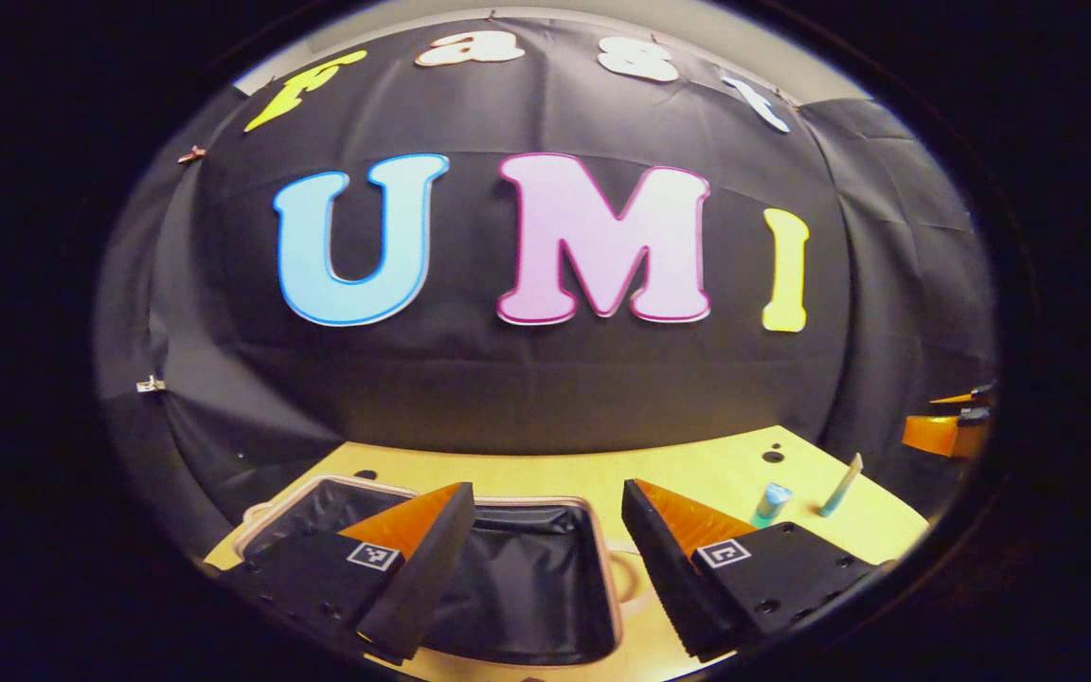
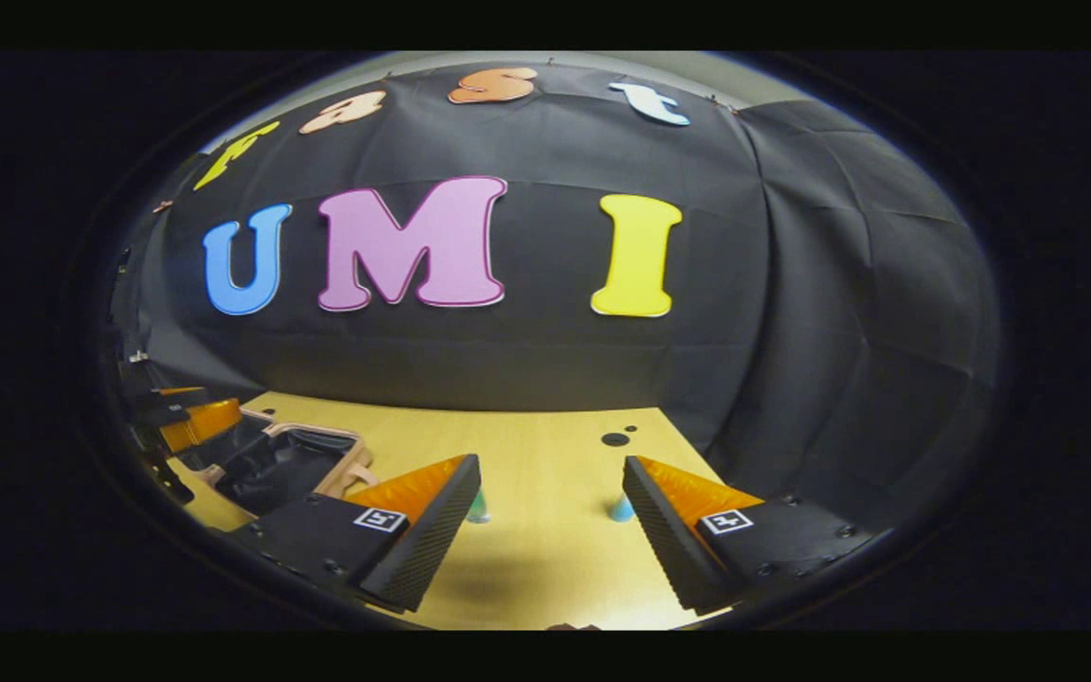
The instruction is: First open the suitcase, pack the skin care products into it, and then close the suitcase.
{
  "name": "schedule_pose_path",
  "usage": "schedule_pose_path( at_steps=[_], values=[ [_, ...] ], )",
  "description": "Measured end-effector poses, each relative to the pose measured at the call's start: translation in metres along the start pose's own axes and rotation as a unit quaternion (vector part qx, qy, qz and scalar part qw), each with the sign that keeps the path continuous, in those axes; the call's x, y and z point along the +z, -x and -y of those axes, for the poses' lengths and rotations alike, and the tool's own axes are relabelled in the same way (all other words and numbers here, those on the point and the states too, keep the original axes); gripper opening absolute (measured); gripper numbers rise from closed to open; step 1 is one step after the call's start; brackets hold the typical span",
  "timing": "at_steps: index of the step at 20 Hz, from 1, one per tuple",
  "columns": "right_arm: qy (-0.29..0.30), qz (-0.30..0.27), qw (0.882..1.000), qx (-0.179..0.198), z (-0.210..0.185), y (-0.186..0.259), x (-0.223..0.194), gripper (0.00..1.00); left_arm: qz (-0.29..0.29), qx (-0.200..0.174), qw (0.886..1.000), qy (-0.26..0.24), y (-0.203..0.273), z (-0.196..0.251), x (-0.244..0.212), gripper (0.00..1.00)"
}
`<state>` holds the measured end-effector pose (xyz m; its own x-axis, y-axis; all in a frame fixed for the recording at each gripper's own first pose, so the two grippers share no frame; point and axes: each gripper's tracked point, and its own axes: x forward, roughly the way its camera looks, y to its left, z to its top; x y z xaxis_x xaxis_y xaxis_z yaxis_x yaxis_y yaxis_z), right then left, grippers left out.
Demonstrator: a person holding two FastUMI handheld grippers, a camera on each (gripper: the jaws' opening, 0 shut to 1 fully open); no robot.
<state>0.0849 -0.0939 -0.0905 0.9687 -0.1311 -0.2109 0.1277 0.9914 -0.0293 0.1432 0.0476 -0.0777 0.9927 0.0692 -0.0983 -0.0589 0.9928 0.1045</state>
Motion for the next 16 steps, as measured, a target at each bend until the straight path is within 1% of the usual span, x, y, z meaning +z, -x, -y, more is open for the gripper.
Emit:
schedule_pose_path(
  at_steps=[2,3,5,7,10,11,12,14,16],
  values=[
    [0.003,-0.002,1.000,-0.014,0.015,-0.002,-0.008,0.96,-0.016,-0.055,0.998,-0.007,-0.012,0.057,-0.021,0.98],
    [-0.001,-0.005,1.000,-0.018,0.020,-0.004,-0.013,0.96,-0.021,-0.086,0.996,0.004,-0.015,0.086,-0.029,0.98],
    [-0.009,-0.012,0.999,-0.029,0.031,-0.010,-0.028,0.96,-0.030,-0.131,0.991,0.020,-0.022,0.133,-0.046,0.98],
    [-0.012,-0.015,0.999,-0.041,0.043,-0.019,-0.040,0.96,-0.050,-0.154,0.987,0.002,-0.031,0.158,-0.071,0.98],
    [-0.013,-0.020,0.998,-0.049,0.055,-0.033,-0.058,0.96,-0.072,-0.167,0.983,-0.014,-0.058,0.181,-0.103,0.98],
    [-0.013,-0.024,0.998,-0.053,0.060,-0.042,-0.067,0.96,-0.080,-0.164,0.983,-0.019,-0.072,0.188,-0.111,0.98],
    [-0.017,-0.032,0.998,-0.055,0.064,-0.052,-0.077,0.96,-0.088,-0.158,0.983,-0.021,-0.101,0.199,-0.125,0.98],
    [-0.016,-0.038,0.997,-0.059,0.068,-0.066,-0.088,0.96,-0.101,-0.149,0.983,-0.025,-0.127,0.208,-0.143,0.98],
    [-0.001,-0.048,0.997,-0.061,0.071,-0.077,-0.101,0.96,-0.113,-0.141,0.983,-0.024,-0.147,0.215,-0.155,0.98]
  ],
)
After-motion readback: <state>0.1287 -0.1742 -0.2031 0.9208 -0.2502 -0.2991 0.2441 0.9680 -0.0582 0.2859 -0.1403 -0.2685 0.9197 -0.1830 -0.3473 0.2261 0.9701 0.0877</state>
